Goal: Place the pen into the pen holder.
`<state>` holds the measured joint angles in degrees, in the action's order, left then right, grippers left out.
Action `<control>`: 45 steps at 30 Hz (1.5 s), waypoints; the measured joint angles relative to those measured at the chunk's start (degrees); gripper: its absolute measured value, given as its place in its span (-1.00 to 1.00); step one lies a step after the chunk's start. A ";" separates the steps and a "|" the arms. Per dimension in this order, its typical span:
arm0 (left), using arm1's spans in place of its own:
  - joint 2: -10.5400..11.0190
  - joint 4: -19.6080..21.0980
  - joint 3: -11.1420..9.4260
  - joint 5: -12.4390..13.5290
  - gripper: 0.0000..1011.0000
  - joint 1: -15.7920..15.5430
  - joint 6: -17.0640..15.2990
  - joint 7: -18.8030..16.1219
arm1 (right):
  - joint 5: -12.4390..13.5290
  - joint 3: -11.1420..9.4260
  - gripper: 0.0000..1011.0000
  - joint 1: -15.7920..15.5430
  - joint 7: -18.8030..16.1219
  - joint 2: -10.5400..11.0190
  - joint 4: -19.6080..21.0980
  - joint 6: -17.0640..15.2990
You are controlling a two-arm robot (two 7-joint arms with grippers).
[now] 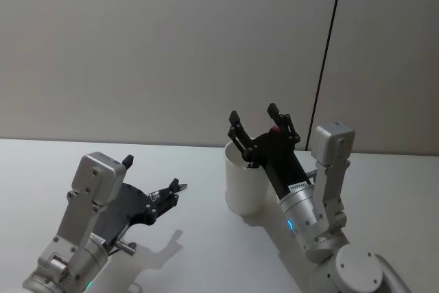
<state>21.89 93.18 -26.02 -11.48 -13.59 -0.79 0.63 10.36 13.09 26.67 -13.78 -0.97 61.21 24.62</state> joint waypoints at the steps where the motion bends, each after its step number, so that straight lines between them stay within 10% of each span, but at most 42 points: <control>1: 0.00 0.00 0.00 0.00 0.98 0.00 0.00 0.00 | 0.00 0.00 0.74 0.00 0.00 0.00 0.00 0.00; 6: 0.00 0.00 0.00 0.00 0.98 0.00 0.00 0.00 | 0.02 -0.10 0.98 -0.20 -0.02 -0.01 0.31 -0.09; 34: 0.00 0.00 0.00 0.00 0.98 0.00 0.00 0.00 | 6.91 -5.24 0.98 -14.18 -0.10 4.24 22.91 -7.48; 45: 0.00 0.00 0.00 0.00 0.98 0.00 0.00 0.00 | 7.21 -5.26 0.98 -15.71 0.76 5.24 24.86 -8.93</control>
<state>21.90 93.18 -26.03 -11.48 -13.59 -0.80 0.63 17.57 7.84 10.97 -13.02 4.27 86.07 15.69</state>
